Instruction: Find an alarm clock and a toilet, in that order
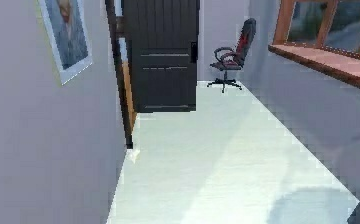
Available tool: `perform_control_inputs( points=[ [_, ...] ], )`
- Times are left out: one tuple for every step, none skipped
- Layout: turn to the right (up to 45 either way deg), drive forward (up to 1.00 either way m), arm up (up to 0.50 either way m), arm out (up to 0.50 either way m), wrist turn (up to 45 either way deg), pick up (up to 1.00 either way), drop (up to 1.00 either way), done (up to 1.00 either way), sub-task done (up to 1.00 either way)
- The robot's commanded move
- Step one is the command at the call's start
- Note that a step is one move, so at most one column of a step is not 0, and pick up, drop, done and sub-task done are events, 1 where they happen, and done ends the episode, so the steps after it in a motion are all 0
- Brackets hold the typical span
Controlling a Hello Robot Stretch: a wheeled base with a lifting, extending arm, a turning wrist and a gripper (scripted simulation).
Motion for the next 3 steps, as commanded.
perform_control_inputs(
  points=[
    [0.0, 1.0, 0.0, 0.0, 0.0, 0.0, 0.0, 0.0, 0.0],
    [0.0, 0.9, 0.0, 0.0, 0.0, 0.0, 0.0, 0.0, 0.0],
    [-39.0, 0.0, 0.0, 0.0, 0.0, 0.0, 0.0, 0.0, 0.0]
  ],
)
